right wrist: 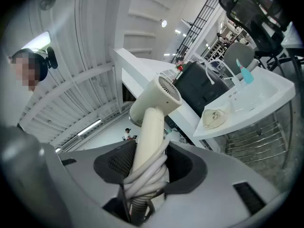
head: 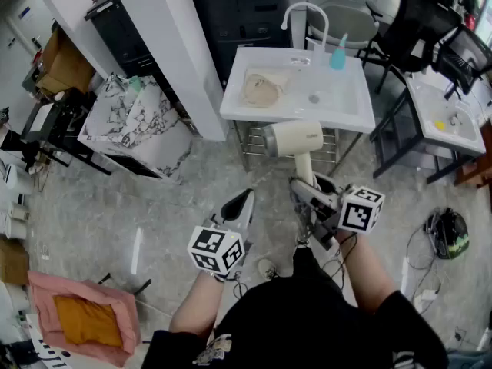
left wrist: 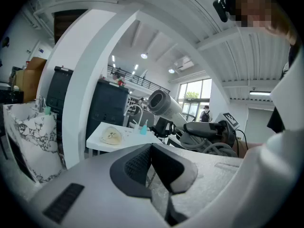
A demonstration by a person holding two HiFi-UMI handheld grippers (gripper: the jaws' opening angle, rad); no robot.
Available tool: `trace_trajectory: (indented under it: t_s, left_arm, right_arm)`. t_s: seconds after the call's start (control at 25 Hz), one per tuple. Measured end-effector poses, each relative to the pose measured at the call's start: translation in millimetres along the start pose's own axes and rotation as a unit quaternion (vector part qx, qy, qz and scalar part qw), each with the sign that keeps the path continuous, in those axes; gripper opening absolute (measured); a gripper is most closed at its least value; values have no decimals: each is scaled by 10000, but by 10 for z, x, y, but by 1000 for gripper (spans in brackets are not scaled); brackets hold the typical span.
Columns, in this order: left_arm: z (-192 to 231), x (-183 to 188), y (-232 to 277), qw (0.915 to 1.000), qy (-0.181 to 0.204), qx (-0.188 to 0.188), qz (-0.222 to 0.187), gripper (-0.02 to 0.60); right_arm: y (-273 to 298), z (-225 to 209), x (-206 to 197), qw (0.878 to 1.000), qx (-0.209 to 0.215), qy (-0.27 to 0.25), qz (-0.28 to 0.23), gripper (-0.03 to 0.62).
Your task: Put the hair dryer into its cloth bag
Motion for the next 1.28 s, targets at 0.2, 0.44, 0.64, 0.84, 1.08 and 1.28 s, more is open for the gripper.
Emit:
trace_trajectory:
  t_s: [0.2,0.44,0.64,0.84,1.08,1.28]
  left_arm:
    - [-21,16,0,10000,-12,-12,-26,3]
    - [-38,11,16,10000,-15,-44,-31,3]
    - [-28,-4,25,10000,-28,-51,-29,3]
    - [46,4,45,10000,-47,-42,-27,3]
    - [103,11,130,10000,-78,-39,-24,3]
    - [132,26,234,9999,13,-87,-84,9]
  right_arm:
    - [19,64,45,9998,126,-141,15,195]
    - [25,95,77,9995,220,-228,-5,195]
    - [36,115,111,9988,375,-304,-75,196]
    - [83,69,121,9991,296,-317,-26,196]
    - [133,-19,165,9992,255,-306,18,196]
    - [184,-115,244,9994,227,-279,19,196]
Point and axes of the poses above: the fingertips, and each gripper's own axes: y forward along the fingers, z to its left, x out of its top, the point moved 10 cm from there along -y, backward along the fingers, and after that the axes turned 9 degrees about -z, right-handed, at the moved point
